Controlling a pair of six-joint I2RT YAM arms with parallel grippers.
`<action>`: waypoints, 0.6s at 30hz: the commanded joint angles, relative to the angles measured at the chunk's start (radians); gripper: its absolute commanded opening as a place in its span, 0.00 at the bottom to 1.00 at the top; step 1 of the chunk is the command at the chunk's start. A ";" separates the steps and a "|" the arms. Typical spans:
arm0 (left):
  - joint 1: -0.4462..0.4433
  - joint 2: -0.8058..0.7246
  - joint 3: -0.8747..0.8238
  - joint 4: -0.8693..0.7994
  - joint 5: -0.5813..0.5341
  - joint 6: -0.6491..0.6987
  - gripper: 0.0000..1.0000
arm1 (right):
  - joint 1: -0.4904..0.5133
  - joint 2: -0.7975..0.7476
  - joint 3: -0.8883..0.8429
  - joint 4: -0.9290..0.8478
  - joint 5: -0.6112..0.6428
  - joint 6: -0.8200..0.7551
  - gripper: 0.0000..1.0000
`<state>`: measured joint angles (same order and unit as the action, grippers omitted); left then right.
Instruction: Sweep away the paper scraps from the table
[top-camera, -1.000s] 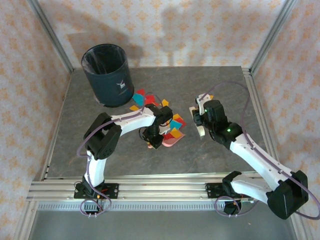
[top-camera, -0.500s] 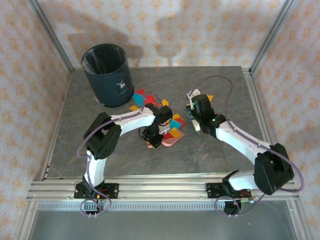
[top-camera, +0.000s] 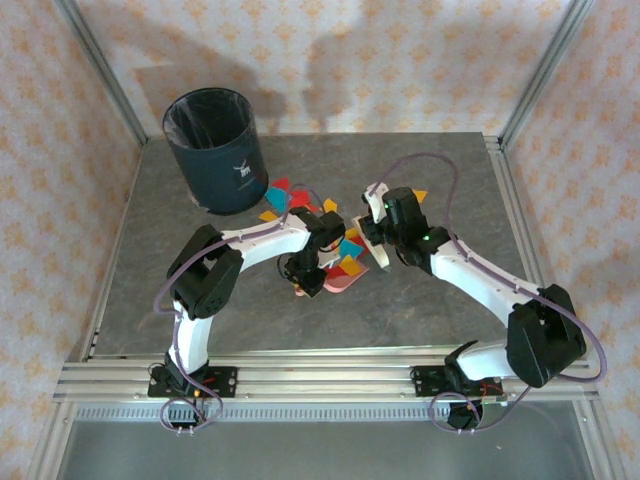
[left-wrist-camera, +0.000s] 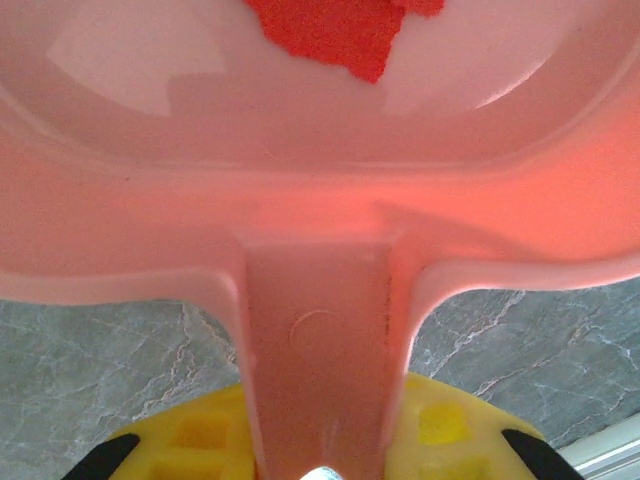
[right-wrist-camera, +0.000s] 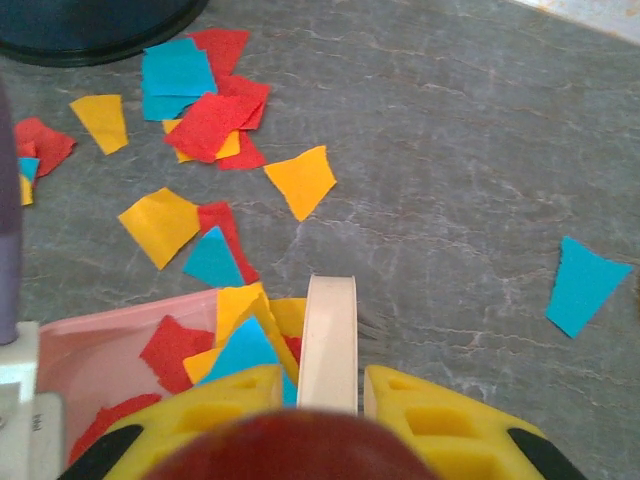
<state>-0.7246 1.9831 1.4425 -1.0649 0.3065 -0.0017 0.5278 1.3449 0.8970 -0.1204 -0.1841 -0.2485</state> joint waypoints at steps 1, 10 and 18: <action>0.008 -0.020 -0.007 -0.014 -0.007 -0.001 0.00 | 0.007 -0.044 0.006 -0.078 -0.090 -0.005 0.00; 0.008 -0.020 -0.001 -0.019 0.000 0.000 0.00 | 0.014 -0.085 0.026 -0.186 -0.163 -0.014 0.00; 0.009 -0.025 -0.004 -0.022 0.005 0.005 0.00 | 0.020 -0.126 0.031 -0.233 -0.203 -0.020 0.00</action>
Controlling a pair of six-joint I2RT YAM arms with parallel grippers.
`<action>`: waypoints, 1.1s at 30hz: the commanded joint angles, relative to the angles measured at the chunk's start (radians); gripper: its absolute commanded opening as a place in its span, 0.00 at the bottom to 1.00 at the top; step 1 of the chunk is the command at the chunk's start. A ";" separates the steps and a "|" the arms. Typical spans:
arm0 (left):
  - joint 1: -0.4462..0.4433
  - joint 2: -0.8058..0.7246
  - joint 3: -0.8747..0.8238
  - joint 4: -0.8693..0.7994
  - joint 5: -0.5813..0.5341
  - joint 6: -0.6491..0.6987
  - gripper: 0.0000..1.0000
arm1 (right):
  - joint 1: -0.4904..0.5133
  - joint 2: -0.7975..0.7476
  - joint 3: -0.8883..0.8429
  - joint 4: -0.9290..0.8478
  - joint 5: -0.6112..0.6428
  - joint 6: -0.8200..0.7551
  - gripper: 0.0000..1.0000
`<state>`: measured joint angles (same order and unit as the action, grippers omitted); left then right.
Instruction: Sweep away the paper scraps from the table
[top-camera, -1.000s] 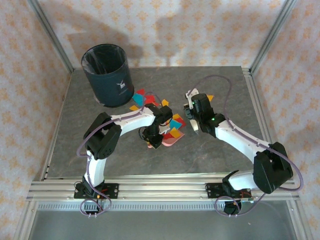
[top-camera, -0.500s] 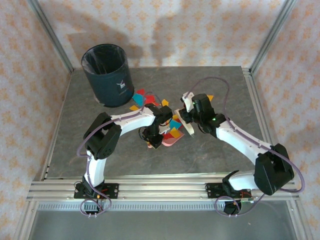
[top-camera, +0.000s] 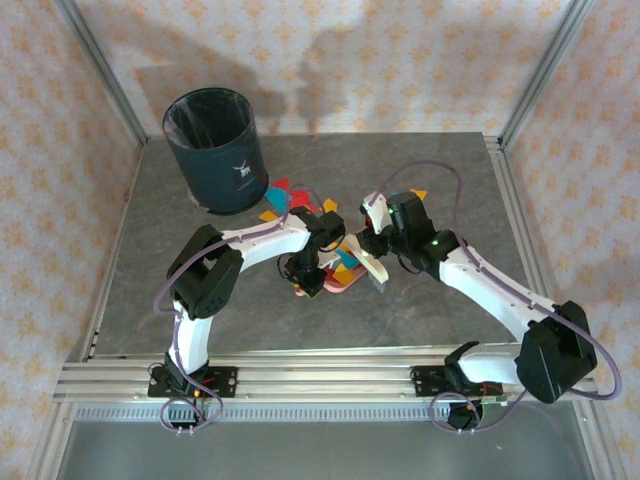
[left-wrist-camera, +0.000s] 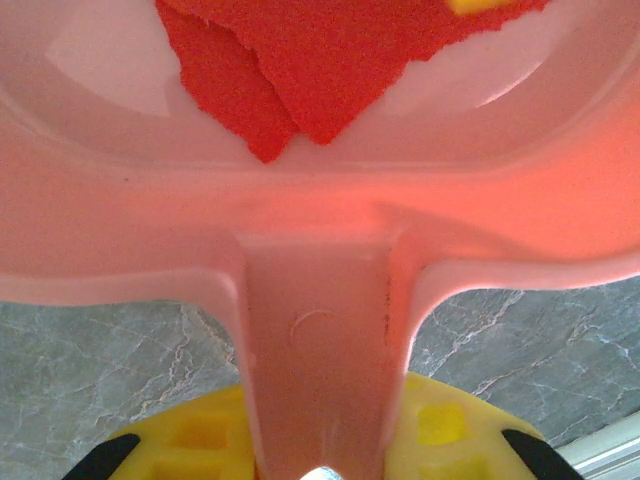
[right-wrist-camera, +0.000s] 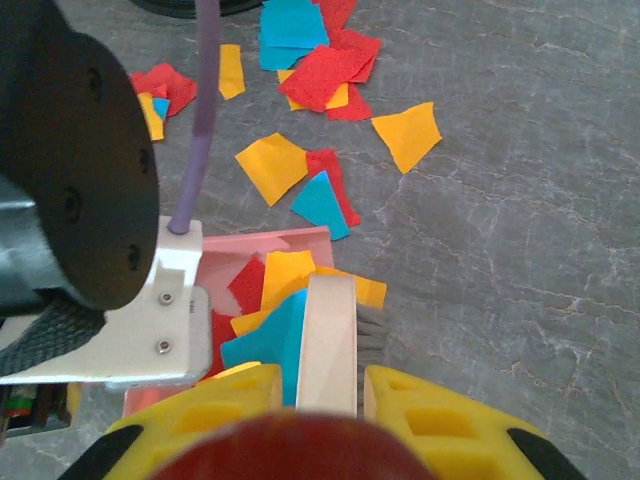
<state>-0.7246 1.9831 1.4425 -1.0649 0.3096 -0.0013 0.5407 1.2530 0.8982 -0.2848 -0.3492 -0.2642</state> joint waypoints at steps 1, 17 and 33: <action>0.008 -0.026 -0.005 -0.021 0.004 0.004 0.00 | 0.008 -0.042 0.029 -0.073 -0.040 -0.004 0.00; -0.014 -0.047 -0.029 -0.039 0.076 0.054 0.00 | 0.007 -0.132 -0.036 0.080 0.283 0.104 0.00; -0.040 -0.017 -0.002 -0.047 0.106 0.077 0.00 | 0.007 -0.001 -0.008 0.040 0.102 0.096 0.00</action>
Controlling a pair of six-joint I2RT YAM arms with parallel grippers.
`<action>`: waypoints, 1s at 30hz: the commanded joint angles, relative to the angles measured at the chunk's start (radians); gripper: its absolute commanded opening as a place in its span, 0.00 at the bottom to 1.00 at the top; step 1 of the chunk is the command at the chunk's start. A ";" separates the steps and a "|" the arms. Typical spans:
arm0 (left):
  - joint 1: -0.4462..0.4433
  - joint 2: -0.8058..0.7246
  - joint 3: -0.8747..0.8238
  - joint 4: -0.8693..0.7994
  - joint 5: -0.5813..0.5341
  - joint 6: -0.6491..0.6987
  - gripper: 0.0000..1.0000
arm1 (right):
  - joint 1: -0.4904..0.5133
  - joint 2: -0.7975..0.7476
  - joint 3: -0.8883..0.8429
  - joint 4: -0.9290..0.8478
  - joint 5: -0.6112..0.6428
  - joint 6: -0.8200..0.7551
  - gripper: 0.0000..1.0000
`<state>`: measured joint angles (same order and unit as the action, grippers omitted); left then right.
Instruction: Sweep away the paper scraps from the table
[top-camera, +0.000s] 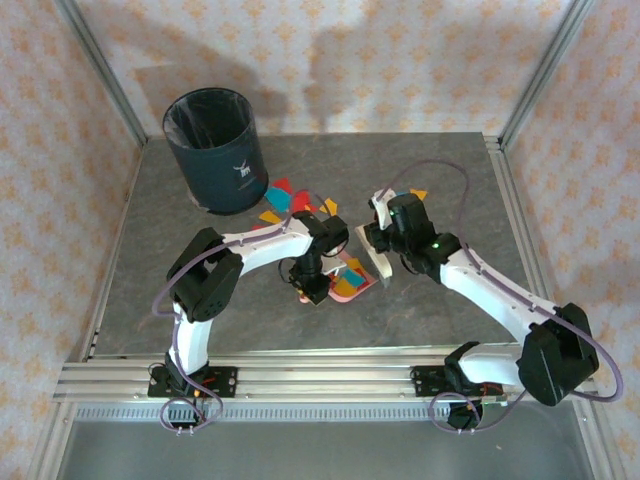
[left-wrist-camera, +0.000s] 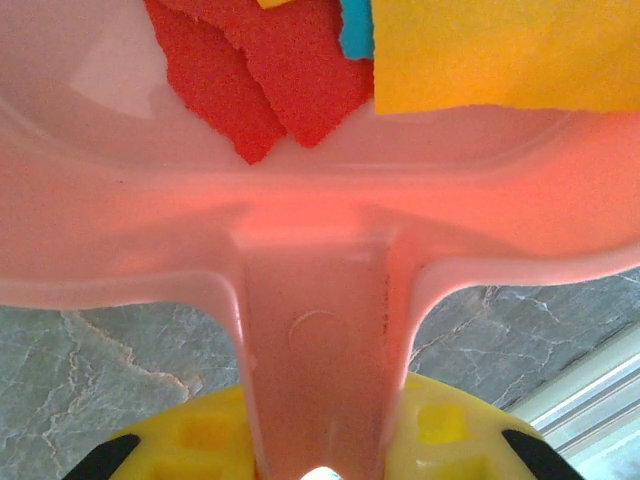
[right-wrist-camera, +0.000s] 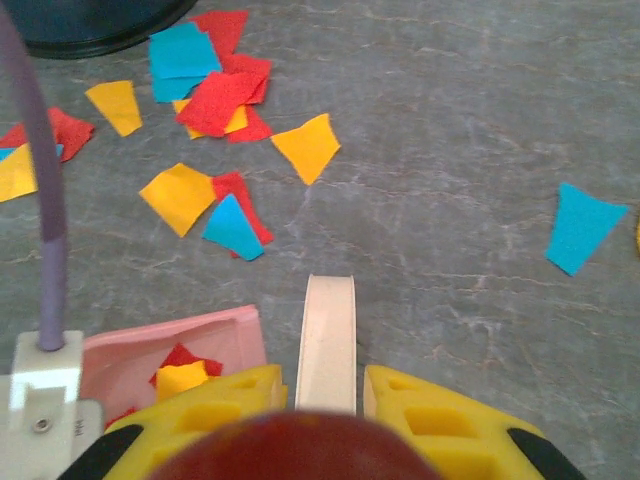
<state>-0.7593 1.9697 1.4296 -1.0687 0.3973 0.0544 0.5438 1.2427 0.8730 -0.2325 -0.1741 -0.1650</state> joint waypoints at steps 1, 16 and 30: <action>-0.005 -0.001 0.013 -0.045 0.019 0.023 0.00 | 0.005 0.010 0.018 -0.013 -0.092 -0.006 0.00; -0.007 0.008 0.032 -0.055 0.013 0.027 0.00 | 0.004 -0.038 0.011 -0.003 -0.135 -0.027 0.00; 0.004 -0.107 -0.012 -0.003 -0.067 -0.010 0.00 | 0.005 -0.180 -0.050 0.059 0.180 0.080 0.00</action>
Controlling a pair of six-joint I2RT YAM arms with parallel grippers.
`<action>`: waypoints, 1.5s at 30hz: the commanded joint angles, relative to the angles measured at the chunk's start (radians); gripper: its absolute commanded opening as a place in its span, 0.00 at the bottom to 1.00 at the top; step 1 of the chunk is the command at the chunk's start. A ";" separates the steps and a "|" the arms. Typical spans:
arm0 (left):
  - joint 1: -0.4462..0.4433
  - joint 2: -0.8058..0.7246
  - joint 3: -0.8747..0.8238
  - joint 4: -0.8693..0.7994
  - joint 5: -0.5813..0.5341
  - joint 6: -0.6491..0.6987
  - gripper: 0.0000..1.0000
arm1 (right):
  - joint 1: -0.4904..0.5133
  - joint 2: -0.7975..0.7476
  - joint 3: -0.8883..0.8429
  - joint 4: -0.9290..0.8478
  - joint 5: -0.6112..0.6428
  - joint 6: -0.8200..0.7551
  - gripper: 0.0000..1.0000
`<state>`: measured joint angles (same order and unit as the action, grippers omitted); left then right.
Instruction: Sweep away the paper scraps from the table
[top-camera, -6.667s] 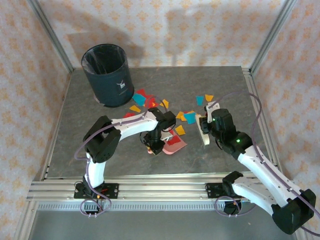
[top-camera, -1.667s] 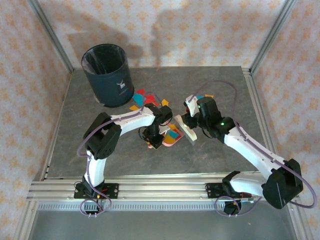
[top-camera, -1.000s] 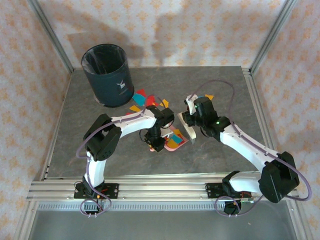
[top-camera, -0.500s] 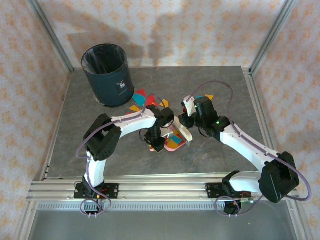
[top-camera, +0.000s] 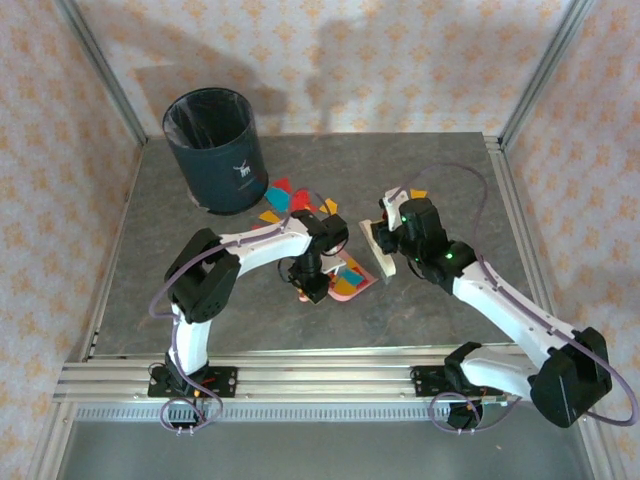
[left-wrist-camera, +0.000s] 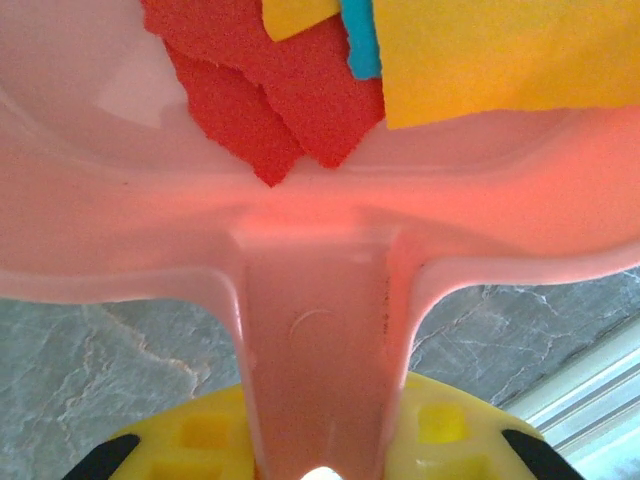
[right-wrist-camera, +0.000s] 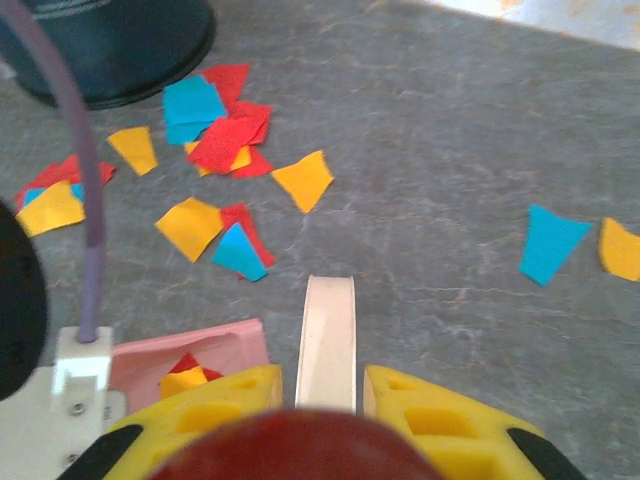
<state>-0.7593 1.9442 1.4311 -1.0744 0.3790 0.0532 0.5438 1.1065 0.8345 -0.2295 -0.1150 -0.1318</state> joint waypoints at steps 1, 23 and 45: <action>0.008 -0.098 -0.018 0.010 -0.053 -0.012 0.00 | 0.004 -0.055 -0.016 0.057 0.140 0.054 0.00; 0.164 -0.300 0.216 -0.156 -0.134 0.026 0.00 | 0.004 -0.112 -0.055 -0.029 0.120 0.089 0.00; 0.478 -0.231 0.636 -0.271 -0.029 0.005 0.00 | 0.004 -0.118 -0.074 -0.025 0.102 0.115 0.00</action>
<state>-0.3054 1.6875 2.0155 -1.3148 0.3119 0.0761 0.5438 1.0084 0.7712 -0.2729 -0.0189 -0.0330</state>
